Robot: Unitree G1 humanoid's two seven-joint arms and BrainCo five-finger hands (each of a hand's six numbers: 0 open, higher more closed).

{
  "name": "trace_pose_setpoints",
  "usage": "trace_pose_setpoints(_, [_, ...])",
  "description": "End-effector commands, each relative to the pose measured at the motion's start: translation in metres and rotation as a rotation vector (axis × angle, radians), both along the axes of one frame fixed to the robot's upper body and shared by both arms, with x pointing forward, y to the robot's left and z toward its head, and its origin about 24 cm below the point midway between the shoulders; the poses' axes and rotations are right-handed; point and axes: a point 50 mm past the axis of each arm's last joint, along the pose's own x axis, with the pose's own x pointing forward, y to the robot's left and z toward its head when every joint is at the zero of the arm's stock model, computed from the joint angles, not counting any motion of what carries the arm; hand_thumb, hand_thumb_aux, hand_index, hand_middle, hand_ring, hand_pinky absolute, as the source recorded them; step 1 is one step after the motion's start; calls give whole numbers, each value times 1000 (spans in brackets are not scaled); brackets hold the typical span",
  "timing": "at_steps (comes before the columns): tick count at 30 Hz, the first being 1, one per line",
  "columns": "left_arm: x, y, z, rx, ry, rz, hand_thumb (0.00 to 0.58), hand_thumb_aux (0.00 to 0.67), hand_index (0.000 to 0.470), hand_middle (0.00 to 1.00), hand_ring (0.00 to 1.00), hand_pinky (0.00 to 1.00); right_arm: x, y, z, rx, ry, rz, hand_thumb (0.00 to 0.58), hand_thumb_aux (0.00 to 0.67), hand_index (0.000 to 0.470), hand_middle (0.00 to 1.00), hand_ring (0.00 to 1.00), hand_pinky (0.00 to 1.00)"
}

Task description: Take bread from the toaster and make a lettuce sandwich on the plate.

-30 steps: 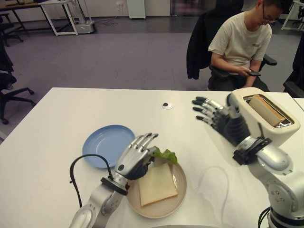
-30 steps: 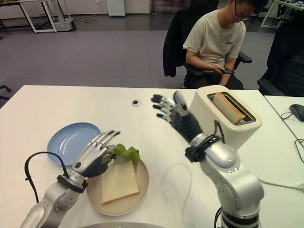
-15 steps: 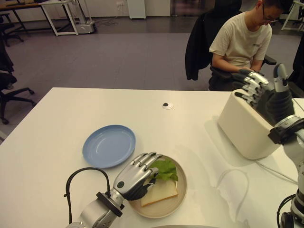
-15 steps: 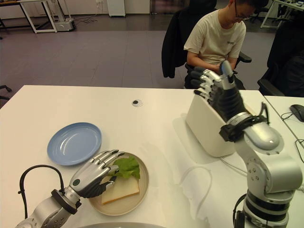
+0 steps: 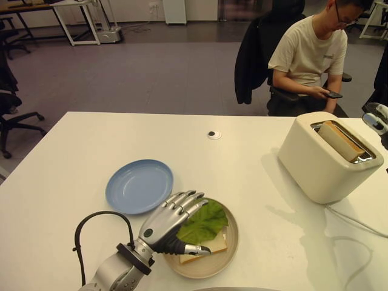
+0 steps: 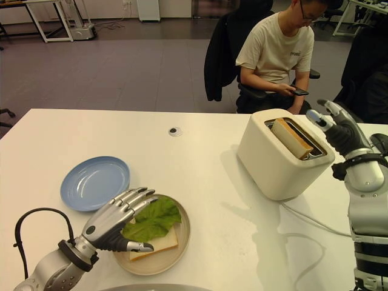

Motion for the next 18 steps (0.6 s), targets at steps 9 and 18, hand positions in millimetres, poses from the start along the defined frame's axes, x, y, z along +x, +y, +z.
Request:
trace_pose_setpoints(9, [6,12,0,-47,0,84,0,0,0,0,0,0,2,33,-27,-97,100,140,512,441,310,0,0,0])
trace_pose_setpoints(18, [6,12,-1,-35,-6,89,0,0,0,0,0,0,5,16,-29,-181,115,49,552,523,367,0,0,0])
